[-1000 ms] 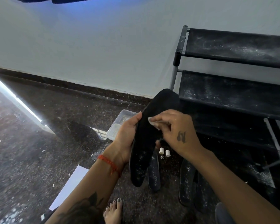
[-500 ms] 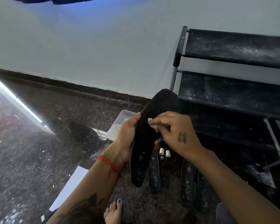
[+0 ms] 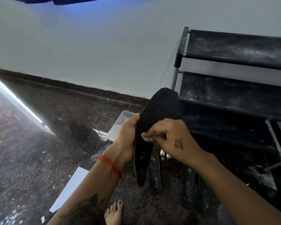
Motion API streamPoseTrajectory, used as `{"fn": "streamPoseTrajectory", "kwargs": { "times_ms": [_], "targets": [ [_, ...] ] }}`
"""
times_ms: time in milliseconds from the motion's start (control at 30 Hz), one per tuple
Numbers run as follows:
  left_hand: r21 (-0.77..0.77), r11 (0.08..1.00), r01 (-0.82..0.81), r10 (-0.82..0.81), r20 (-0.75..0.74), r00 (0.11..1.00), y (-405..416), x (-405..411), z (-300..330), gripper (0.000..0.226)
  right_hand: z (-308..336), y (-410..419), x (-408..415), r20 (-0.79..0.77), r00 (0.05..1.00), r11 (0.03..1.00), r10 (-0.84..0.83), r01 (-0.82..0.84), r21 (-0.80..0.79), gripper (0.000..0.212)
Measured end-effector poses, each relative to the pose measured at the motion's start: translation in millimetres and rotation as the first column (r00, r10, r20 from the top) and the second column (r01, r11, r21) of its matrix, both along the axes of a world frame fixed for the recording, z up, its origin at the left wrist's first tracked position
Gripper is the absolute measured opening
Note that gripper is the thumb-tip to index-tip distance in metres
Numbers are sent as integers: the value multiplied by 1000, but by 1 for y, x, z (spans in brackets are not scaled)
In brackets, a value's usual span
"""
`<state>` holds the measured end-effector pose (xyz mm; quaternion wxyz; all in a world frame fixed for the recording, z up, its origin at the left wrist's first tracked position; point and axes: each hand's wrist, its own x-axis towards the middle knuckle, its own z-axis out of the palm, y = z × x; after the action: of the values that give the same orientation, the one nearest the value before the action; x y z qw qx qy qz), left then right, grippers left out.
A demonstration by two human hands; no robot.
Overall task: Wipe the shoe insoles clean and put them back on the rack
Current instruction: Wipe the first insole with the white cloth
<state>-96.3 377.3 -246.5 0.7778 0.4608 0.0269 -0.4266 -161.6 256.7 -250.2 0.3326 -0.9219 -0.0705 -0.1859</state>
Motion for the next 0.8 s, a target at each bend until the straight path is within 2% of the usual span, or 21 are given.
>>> {"fn": "streamPoseTrajectory", "kwargs": {
  "times_ms": [67, 133, 200, 233, 300, 333, 400, 533, 600, 667, 700, 800],
  "targets": [
    [5, 1000, 13, -13, -28, 1000, 1, 1, 0, 52, 2, -11, -2, -47, 998, 997, -31, 28, -69, 2],
    [22, 1000, 21, -20, -34, 999, 2, 3, -1, 52, 8, -19, -6, -38, 984, 984, -176, 177, 8, 3],
    [16, 999, 32, -31, -39, 999, 3, 3, 0, 54, 12, -22, -9, -58, 943, 912, -328, 332, 240, 9],
    [9, 999, 38, -37, -46, 998, 4, 3, 1, 54, 12, -21, -9, -117, 930, 853, -348, 365, 373, 11],
    [9, 999, 47, -46, -55, 997, 2, 1, 1, 52, 11, -11, -8, -266, 928, 698, -261, 372, 612, 12],
    [7, 999, 54, -54, -50, 997, 1, 0, 2, 52, 9, -6, -8, -318, 921, 640, -225, 386, 665, 10],
    [-1, 998, 69, -69, -51, 996, -1, 0, -2, 56, 6, -4, -4, -335, 901, 644, -274, 431, 632, 8],
    [-33, 986, 163, -164, -30, 986, -3, -4, -4, 66, 7, -16, 3, -206, 868, 741, -452, 493, 456, 10],
    [-34, 985, 167, -168, -32, 985, -6, -7, -3, 68, 2, -15, 4, -113, 858, 826, -500, 512, 234, 12],
    [-30, 989, 143, -144, -59, 988, -5, -5, -6, 63, -2, -8, 5, -8, 873, 873, -487, 487, 42, 14],
    [-24, 991, 131, -133, -73, 988, -5, -4, -7, 60, -3, -5, 6, 17, 892, 892, -451, 451, 32, 15],
    [-6, 995, 95, -95, -15, 995, -4, -2, -13, 65, 0, 5, 5, -21, 955, 936, -295, 293, 196, 19]
  ]
}}
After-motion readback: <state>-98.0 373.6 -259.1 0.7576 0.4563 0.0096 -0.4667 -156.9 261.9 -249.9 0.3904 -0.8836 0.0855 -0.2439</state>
